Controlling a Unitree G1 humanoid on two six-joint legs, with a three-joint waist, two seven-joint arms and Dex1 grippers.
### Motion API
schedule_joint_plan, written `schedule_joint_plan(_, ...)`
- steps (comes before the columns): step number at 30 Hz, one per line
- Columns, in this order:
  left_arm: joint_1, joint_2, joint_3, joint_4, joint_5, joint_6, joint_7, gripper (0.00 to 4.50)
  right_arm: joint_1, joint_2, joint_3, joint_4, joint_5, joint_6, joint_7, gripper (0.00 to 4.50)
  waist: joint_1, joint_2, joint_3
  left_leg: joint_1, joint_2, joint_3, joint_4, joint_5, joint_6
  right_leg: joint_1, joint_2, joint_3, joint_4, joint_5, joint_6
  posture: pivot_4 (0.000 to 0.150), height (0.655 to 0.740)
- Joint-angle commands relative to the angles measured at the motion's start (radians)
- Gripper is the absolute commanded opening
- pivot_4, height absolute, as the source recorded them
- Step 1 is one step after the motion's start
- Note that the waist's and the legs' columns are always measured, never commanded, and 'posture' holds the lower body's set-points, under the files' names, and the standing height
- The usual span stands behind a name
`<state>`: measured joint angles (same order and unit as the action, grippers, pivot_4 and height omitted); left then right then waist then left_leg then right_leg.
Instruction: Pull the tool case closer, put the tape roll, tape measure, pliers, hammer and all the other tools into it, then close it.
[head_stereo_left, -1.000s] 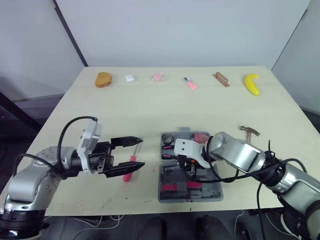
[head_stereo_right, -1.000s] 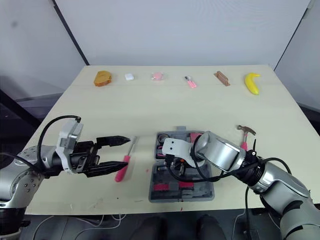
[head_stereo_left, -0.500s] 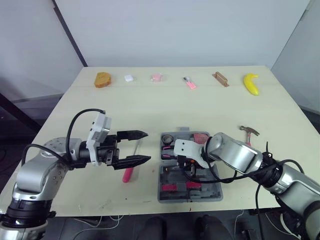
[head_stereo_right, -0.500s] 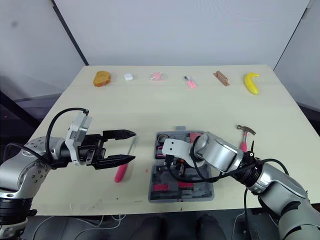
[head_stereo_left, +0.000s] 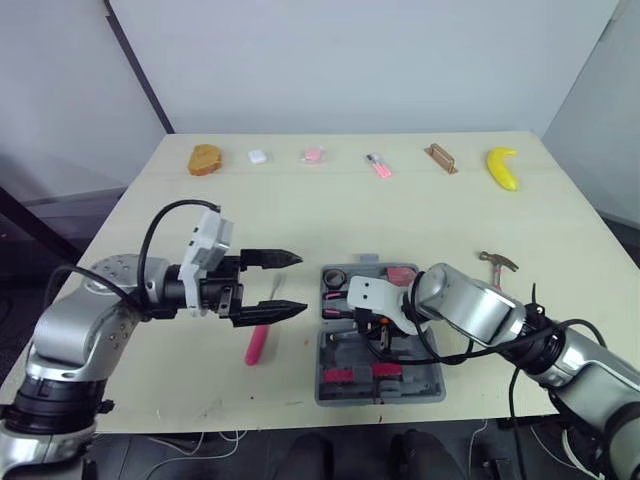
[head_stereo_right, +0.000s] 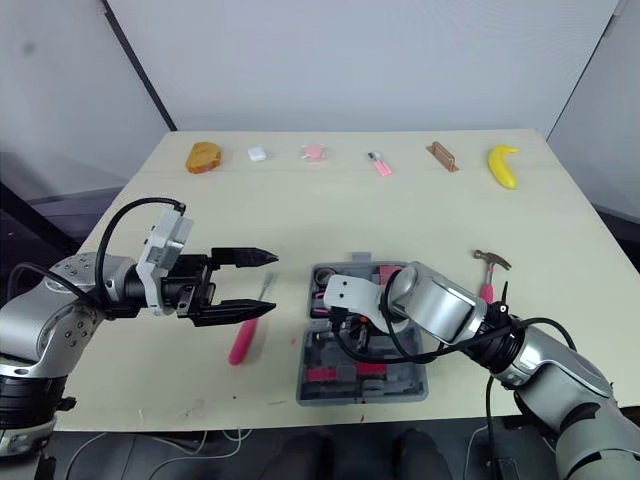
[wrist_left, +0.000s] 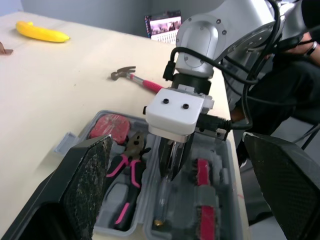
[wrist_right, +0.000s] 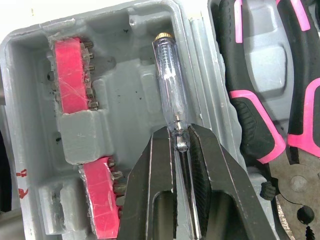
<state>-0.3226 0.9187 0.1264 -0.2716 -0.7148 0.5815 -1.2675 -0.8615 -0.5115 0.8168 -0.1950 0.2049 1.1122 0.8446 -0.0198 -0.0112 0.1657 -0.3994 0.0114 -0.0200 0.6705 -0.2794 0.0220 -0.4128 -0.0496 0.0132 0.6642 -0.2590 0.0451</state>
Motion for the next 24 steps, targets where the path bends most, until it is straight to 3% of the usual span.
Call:
schedule_joint_plan(1,-0.025,0.025,-0.011,-0.034,0.017,-0.011,-0.020,4.50,-0.002,0.004,-0.034,-0.029,-0.004,0.004,0.002,0.02,0.001,0.000,0.000,0.000,0.000,0.000,0.000,0.000,0.000,0.000,0.000,0.000,0.000,0.000,0.000,0.150,0.7400)
schedule_joint_plan(12,-0.043,0.042,-0.030,-0.008,0.054,-0.034,-0.068,4.50,0.001,0.010,-0.042,-0.029,-0.005,0.016,-0.001,0.02,0.000,0.000,0.000,0.000,0.000,0.000,0.000,0.000,0.000,0.000,0.000,0.000,0.000,0.000,0.000,0.150,0.7400)
schedule_joint_plan(24,0.177,0.050,0.077,0.068,0.089,-0.239,-0.196,4.50,0.010,0.035,-0.053,0.003,-0.001,0.004,0.001,0.02,-0.013,0.000,0.000,0.000,0.000,-0.001,0.000,0.000,0.000,0.000,0.000,-0.001,0.000,0.000,0.000,0.150,0.7400)
